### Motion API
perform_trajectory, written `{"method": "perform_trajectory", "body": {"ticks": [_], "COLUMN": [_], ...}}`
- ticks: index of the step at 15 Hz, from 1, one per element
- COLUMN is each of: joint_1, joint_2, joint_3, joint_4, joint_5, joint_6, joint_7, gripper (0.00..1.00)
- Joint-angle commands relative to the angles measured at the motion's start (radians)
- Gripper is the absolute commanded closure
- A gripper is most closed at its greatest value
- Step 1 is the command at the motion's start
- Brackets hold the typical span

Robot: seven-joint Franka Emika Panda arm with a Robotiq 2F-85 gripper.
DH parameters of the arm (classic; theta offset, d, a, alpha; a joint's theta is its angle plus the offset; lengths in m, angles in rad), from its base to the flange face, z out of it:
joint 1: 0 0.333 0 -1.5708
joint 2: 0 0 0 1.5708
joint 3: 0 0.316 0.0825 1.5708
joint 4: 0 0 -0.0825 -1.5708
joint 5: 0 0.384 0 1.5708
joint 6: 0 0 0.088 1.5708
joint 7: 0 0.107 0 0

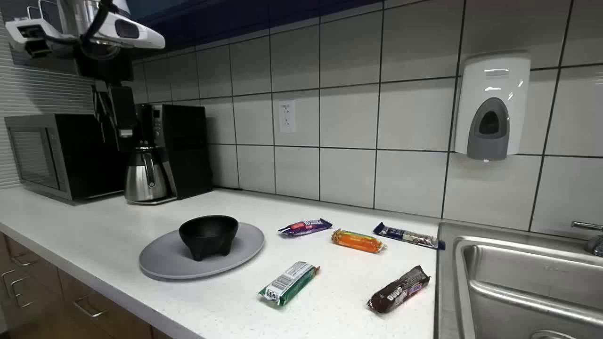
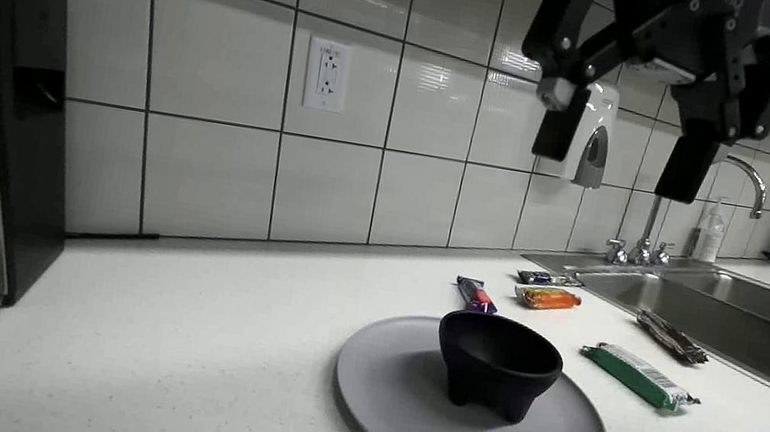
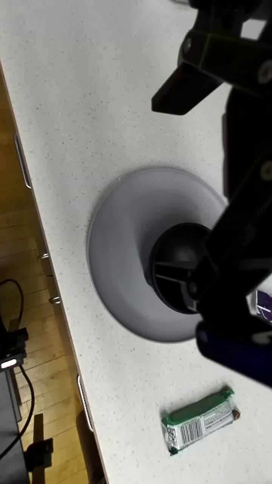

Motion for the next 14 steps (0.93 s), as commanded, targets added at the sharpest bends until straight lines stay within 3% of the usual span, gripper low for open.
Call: {"method": "perform_trajectory", "body": {"ticks": [1, 7, 14], "joint_1": [0.006, -0.003, -0.009], "joint_2": [0.002, 0.007, 0.052], "joint_3": [-0.006, 0.014, 0.019], "joint_4": [0.001, 0.007, -0.017], "joint_5": [-0.004, -0.043, -0.087], "joint_6": [-0.001, -0.007, 0.113], "joint_7": [0.003, 0.016, 0.015], "gripper": [0.0, 0.0, 0.0]}}
